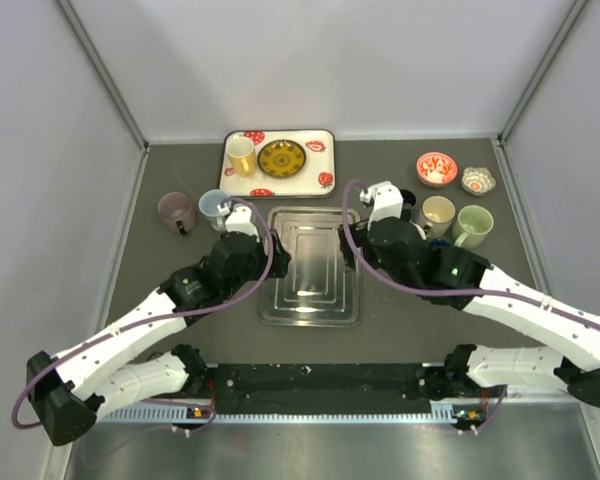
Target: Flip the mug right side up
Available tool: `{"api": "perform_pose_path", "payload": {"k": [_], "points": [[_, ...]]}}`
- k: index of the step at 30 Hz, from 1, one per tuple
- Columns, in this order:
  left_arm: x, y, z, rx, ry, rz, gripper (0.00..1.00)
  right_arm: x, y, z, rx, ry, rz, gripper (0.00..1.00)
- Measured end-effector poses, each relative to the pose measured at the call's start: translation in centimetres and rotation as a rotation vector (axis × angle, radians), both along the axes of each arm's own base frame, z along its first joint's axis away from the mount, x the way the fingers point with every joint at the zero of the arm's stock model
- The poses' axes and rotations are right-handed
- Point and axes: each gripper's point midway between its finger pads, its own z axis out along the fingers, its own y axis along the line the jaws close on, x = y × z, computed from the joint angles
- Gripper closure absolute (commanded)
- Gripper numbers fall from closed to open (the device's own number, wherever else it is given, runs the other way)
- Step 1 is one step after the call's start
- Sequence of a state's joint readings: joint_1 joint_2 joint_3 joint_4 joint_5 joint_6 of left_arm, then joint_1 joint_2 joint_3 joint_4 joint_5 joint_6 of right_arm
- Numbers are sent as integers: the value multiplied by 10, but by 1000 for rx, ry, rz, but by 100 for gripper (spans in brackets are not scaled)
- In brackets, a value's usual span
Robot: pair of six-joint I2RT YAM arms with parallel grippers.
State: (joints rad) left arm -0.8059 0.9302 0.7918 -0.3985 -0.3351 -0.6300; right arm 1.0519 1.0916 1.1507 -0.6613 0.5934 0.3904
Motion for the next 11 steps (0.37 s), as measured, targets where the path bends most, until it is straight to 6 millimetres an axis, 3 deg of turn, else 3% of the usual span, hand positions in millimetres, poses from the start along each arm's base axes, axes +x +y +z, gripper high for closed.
{"api": "perform_pose_path", "payload": {"k": [3, 8, 11], "points": [[-3, 2, -4, -2, 31, 11, 18, 2, 5, 2, 47, -54, 31, 1], [-9, 0, -8, -18, 78, 14, 21, -6, 0, -24, 58, -71, 79, 1], [-14, -7, -4, -21, 44, -72, 15, -9, 0, -38, 54, -67, 102, 1]]}}
